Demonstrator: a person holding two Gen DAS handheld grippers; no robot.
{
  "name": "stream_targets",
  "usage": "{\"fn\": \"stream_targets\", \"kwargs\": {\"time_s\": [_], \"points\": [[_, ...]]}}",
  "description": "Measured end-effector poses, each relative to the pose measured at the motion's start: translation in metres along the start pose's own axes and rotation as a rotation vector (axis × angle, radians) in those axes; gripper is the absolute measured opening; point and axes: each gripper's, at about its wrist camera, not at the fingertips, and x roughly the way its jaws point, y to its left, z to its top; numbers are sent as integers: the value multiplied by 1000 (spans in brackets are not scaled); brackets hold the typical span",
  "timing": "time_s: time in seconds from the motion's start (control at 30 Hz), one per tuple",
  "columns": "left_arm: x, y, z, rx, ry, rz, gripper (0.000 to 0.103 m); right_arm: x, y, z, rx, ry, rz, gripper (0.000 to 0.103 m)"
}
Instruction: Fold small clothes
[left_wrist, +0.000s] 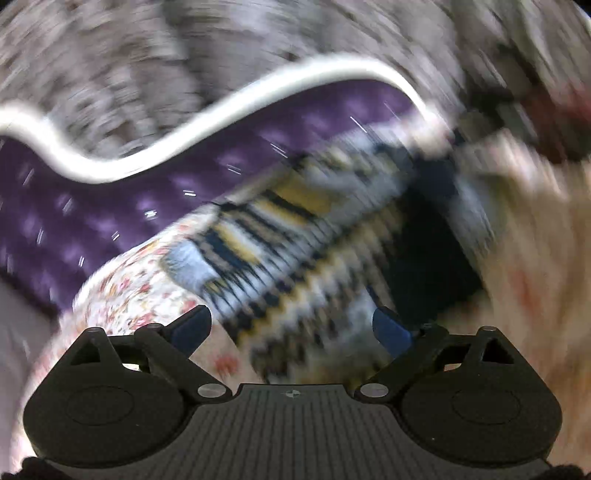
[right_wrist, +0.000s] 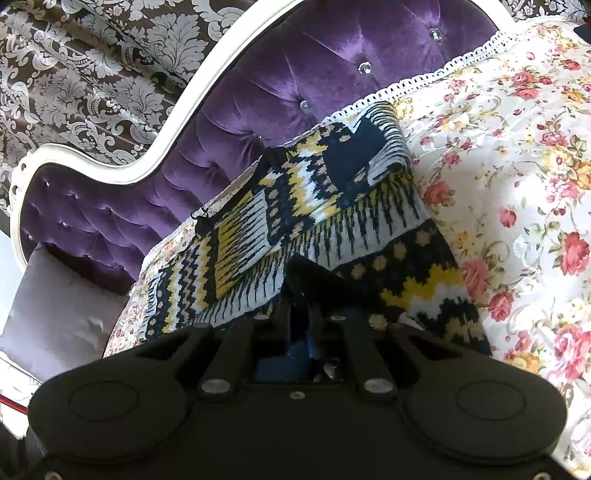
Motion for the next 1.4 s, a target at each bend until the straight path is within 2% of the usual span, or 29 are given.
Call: {"fn": "stream_targets", "kwargs": {"time_s": [0.07,0.13,0.3,0.4,0.57,0.67,0.73,0.93,1.0,1.03,1.07,1.13,1.23,1.4], "points": [[0,-20,-12,95,35,-29,95,0,0,-1,4,1,2,17],[3,-24,-21,79,54,-37,95,0,0,-1,5,0,2,17],[17,-1,-15,-61,20,29,95,-1,0,-3,4,1,2,17],[35,16,-4,-112,31,85,95,-2,-1,-3,6,1,3,17],[61,60,3,-369,65,110,95,-1,-3,-2,14,2,9,18],[67,75,1,-466,92,102,95,1,-3,-1,15,4,13,20],[58,79,-1,-515,61,69,95,-1,0,0,4,-3,36,23],[24,79,-3,-638,-25,-35,95,-20,10,8,-82,-59,102,25],[21,81,-2,-671,-47,-84,96,-25,9,11,-95,-75,111,25],[24,82,0,-679,-44,-116,96,-27,8,12,-107,-81,107,29],[28,82,2,-680,-38,-143,96,-28,8,14,-119,-81,99,38],[35,79,8,-660,-28,-185,96,-31,5,16,-139,-84,83,47],[51,70,17,-612,-8,-236,96,-29,6,17,-210,-65,59,47],[84,56,28,-547,60,-286,96,-4,20,12,-428,17,-17,47]]}}
